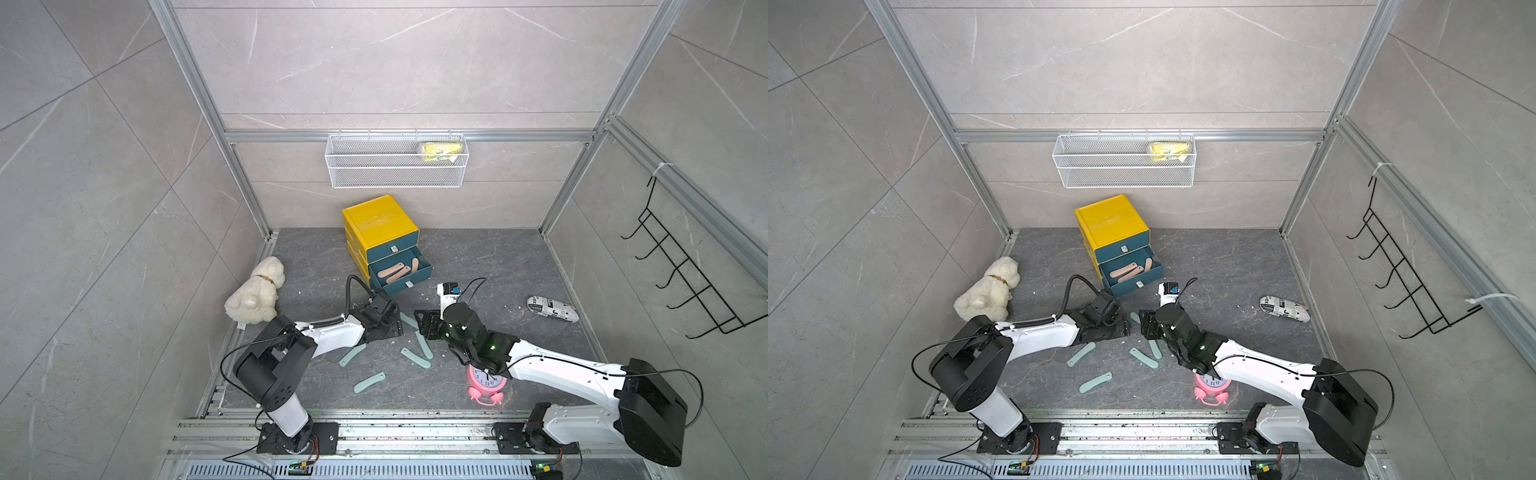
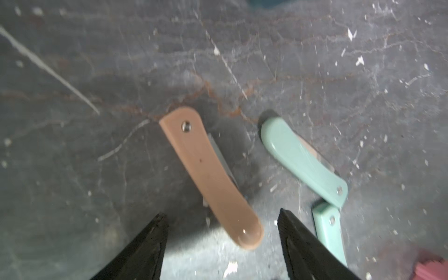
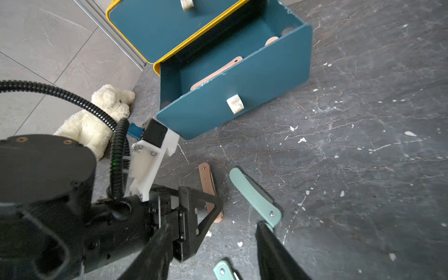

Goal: Place the fruit knives into the drawer by color
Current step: Pick up the fruit knife from the center of the board.

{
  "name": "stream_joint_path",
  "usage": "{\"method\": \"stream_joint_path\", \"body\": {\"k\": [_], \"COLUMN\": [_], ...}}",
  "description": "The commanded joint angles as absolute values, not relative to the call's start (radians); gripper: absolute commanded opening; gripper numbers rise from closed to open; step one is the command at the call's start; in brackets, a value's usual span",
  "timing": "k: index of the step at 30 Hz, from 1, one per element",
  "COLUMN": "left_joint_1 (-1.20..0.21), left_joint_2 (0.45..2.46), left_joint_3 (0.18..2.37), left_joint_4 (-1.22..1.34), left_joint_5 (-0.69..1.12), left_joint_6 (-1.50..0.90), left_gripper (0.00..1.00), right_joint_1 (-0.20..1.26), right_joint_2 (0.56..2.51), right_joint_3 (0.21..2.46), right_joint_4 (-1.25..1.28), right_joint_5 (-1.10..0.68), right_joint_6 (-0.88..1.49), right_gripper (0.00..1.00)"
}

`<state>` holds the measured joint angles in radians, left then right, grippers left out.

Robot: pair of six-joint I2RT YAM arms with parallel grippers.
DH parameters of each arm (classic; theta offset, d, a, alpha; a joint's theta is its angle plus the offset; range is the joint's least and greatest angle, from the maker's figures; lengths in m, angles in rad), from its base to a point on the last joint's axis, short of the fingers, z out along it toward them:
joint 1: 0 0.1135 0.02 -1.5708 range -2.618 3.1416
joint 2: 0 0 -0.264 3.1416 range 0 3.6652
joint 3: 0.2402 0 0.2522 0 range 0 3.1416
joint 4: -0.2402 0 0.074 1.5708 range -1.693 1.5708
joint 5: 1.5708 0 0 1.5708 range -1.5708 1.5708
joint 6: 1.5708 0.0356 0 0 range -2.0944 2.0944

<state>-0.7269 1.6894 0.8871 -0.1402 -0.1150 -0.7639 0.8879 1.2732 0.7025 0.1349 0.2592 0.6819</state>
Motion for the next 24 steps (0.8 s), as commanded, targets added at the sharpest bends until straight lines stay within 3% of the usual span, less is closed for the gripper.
{"method": "stream_joint_path", "body": {"k": [1, 7, 10, 19, 24], "left_joint_1": [-0.749, -0.782, -0.781, -0.77, -0.77], "left_joint_2": [1.79, 1.848, 1.845, 1.739, 1.671], "left_joint_3": [0.953, 0.962, 0.923, 0.825, 0.826], "left_joint_4": [-0.263, -0.379, -0.404, -0.373, -0.371], "left_joint_5": [-0.221, -0.304, -0.331, -0.314, -0.303], "left_joint_6": [-0.709, -0.707, -0.709, -0.695, -0.684], "left_gripper": [0.76, 0.66, 0.52, 0.29, 0.24], "right_joint_1": [0.878, 0.865, 0.859, 0.852, 0.852], "right_joint_2": [1.222, 1.142, 1.132, 1.149, 1.158], "right_joint_3": [0.674, 0.628, 0.617, 0.625, 0.637], "right_joint_4": [0.093, 0.094, 0.104, 0.115, 0.114], "right_joint_5": [0.292, 0.305, 0.308, 0.304, 0.301], "right_joint_6": [0.681, 0.681, 0.684, 0.696, 0.695], "right_gripper": [0.58, 0.58, 0.58, 0.58, 0.58]}}
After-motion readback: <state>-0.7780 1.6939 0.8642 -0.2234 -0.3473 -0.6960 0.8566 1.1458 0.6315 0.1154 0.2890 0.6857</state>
